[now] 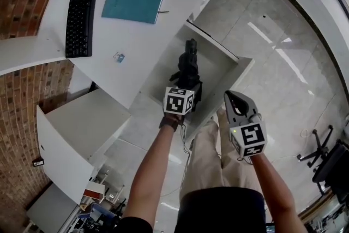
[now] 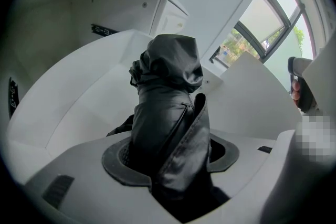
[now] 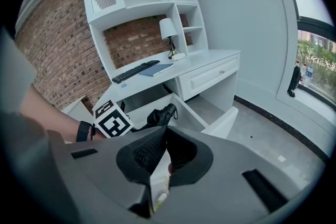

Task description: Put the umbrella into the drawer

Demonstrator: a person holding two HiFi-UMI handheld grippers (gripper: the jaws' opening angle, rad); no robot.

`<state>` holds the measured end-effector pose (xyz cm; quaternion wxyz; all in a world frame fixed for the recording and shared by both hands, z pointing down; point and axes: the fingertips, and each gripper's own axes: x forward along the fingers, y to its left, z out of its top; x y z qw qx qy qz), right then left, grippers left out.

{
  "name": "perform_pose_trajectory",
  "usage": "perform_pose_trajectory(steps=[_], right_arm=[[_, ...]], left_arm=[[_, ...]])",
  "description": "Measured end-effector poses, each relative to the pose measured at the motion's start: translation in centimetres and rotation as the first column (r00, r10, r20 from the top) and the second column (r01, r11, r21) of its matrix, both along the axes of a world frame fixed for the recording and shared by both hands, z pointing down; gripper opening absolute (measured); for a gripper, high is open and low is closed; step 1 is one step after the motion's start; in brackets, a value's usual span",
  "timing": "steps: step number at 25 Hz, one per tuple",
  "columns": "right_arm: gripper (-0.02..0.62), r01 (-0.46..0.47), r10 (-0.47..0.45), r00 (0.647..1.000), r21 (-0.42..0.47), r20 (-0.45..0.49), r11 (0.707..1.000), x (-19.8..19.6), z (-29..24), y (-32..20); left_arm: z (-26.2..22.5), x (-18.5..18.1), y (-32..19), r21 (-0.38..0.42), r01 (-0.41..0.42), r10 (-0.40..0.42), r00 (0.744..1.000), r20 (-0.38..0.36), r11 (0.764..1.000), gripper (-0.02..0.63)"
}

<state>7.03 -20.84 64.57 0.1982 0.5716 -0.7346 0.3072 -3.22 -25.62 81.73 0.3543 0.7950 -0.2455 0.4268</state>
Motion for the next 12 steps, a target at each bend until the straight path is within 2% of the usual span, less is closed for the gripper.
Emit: perform_pose_trajectory(steps=[9, 12], right_arm=[[0.000, -0.041, 0.040, 0.999, 0.025, 0.037, 0.999, -0.5, 0.7, -0.4], [0.000, -0.103, 0.101, 0.994, 0.071, 0.034, 0.992, 0.6, -0.3, -0.4]], left_arm=[[2.2, 0.3, -0.5, 0.004, 0.005, -0.006, 0.999, 0.041, 1.000, 0.272], [3.3, 0.3, -0.1, 0.017, -0.015, 0.014, 0.997, 0.070, 1.000, 0.275]])
